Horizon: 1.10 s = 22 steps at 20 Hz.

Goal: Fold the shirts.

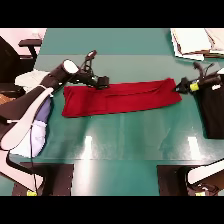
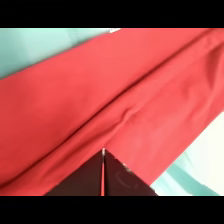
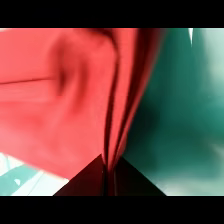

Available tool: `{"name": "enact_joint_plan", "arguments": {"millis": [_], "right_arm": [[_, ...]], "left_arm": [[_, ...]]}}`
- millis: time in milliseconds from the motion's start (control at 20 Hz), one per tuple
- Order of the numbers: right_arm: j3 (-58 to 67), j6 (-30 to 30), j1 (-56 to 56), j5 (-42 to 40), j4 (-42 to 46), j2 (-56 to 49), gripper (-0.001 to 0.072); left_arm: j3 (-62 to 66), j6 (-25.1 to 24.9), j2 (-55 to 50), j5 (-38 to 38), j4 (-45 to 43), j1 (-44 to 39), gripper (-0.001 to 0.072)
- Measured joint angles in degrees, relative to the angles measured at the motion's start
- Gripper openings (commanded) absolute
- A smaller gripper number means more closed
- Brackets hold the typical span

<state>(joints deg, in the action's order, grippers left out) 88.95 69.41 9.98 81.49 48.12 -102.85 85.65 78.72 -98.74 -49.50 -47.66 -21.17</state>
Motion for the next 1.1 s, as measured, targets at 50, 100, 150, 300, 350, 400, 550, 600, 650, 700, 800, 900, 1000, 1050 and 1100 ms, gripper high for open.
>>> {"name": "enact_joint_plan", "arguments": {"millis": [50, 100, 150, 300, 350, 400, 550, 600, 650, 700, 800, 900, 1000, 1050, 1100], "right_arm": [[1.64, 0.55, -0.42, 0.96, 0.11, 1.62, 0.0014], [3.52, 1.18, -0.92, 1.7, -0.09, 3.63, 0.0014], [5.2, 2.21, -1.73, 2.14, -0.26, 5.4, 0.0014], [10.45, 5.07, -5.35, 3.52, -1.31, 9.97, 0.0014], [11.89, 5.57, -6.75, 3.67, -1.99, 10.95, 0.0014], [13.29, 6.25, -8.39, 3.89, -3.15, 11.8, 0.0014], [16.24, 7.02, -13.27, 3.89, -6.93, 13.16, 0.0014], [16.76, 7.21, -14.8, 3.74, -8.11, 13.42, 0.0014], [17.18, 7.32, -16.31, 3.34, -9.62, 13.62, 0.0014], [17.46, 7.45, -17.88, 2.82, -10.62, 13.73, 0.0014], [17.84, 7.52, -20.72, 1.95, -12.02, 13.84, 0.0014], [18.03, 7.13, -23.12, 0.87, -12.83, 13.94, 0.0014], [18.14, 6.54, -25.27, -0.09, -13.4, 13.97, 0.0014], [18.18, 6.19, -26.36, -0.57, -13.51, 14.01, 0.0014], [18.18, 5.84, -27.34, -1.09, -13.57, 14.01, 0.0014]], "left_arm": [[1.68, 0.44, -1.73, 0.15, -0.02, -1.11, 0.0024], [3.26, 0.81, -3.37, 0.28, -0.04, -2.05, 0.0024], [4.96, 1.11, -5.18, 0.39, -0.07, -3.02, 0.0024], [9.73, 1.95, -10.29, 0.33, -0.09, -5.66, 0.0024], [11.19, 2.29, -11.89, 0.02, -0.13, -6.43, 0.0024], [12.37, 2.62, -13.14, -0.24, -0.17, -7.13, 0.0024], [15.08, 3.5, -15.85, -0.44, -0.07, -8.87, 0.0024], [15.58, 3.72, -16.33, -0.44, -0.04, -9.22, 0.0024], [16.0, 4.0, -16.74, -0.37, 0.0, -9.49, 0.0024], [16.26, 4.35, -17.11, -0.33, -0.07, -9.62, 0.0024], [16.63, 4.81, -17.55, -0.37, -0.28, -9.84, 0.0024], [16.92, 5.2, -17.79, -0.57, -0.5, -9.9, 0.0024], [17.81, 5.62, -17.62, -2.03, -0.66, -9.09, 0.0024], [18.29, 5.9, -17.03, -2.93, -1.33, -8.07, 0.0024], [18.67, 6.01, -15.96, -3.91, -1.97, -6.86, 0.0024]]}}
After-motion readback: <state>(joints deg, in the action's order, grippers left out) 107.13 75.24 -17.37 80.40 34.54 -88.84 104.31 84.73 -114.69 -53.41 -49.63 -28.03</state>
